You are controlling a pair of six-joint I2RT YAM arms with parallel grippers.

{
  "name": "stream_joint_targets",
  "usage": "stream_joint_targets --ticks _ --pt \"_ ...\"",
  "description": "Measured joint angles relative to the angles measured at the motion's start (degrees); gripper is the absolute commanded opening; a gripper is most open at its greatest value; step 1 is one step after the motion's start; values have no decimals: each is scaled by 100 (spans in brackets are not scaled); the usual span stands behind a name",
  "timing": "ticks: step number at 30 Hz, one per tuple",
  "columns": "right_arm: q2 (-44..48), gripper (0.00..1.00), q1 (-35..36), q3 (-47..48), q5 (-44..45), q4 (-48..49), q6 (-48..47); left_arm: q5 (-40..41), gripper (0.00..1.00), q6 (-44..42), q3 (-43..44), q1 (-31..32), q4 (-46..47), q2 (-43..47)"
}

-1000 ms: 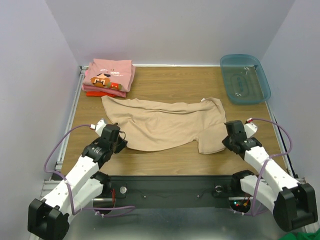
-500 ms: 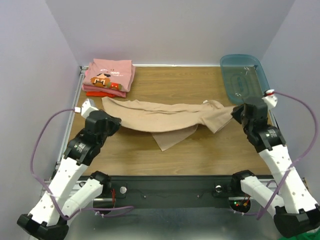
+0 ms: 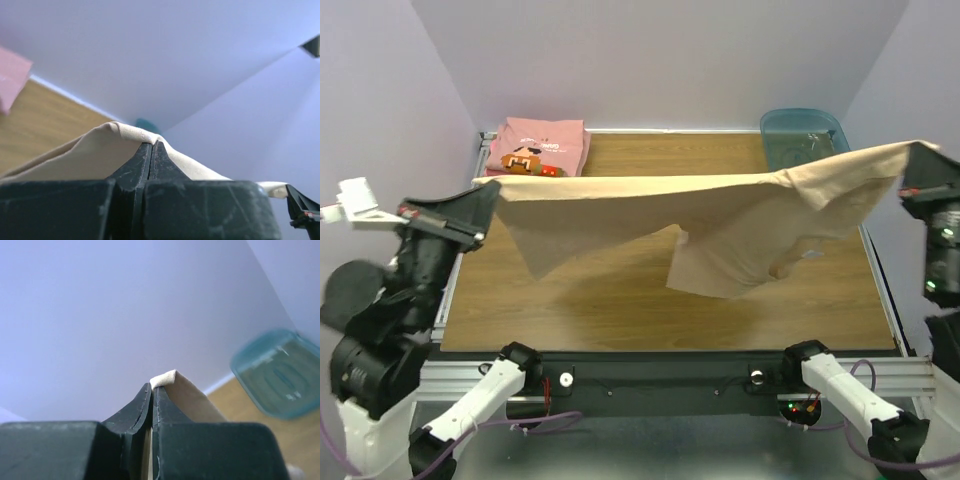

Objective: Fold and stack the t-shirts
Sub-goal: Flatten the tshirt out

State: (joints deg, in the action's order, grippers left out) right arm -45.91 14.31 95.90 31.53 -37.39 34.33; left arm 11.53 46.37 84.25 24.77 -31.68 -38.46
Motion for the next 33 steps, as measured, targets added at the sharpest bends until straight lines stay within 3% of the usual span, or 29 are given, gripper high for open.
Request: stream_joint_targets --ticks 9,16,21,25,29,33 --pt "70 0 0 2286 -647 -116 -376 -1010 0 -184 1493 -2 24 118" --pt "44 0 0 2793 -841 -199 -564 -1453 0 -205 1757 -13 11 103" --pt "-310 1 0 2277 -605 -188 -671 -1097 0 -280 1272 -13 155 20" --pt "-916 1 0 1091 -138 157 -732 -400 0 -313 308 -13 426 -317" --pt "-1716 0 2 -474 223 595 -772 315 0 -280 -896 -87 804 -1338" --pt "-2800 0 -46 -1694 505 1075 -752 260 0 -273 -1843 -476 1425 -2603"
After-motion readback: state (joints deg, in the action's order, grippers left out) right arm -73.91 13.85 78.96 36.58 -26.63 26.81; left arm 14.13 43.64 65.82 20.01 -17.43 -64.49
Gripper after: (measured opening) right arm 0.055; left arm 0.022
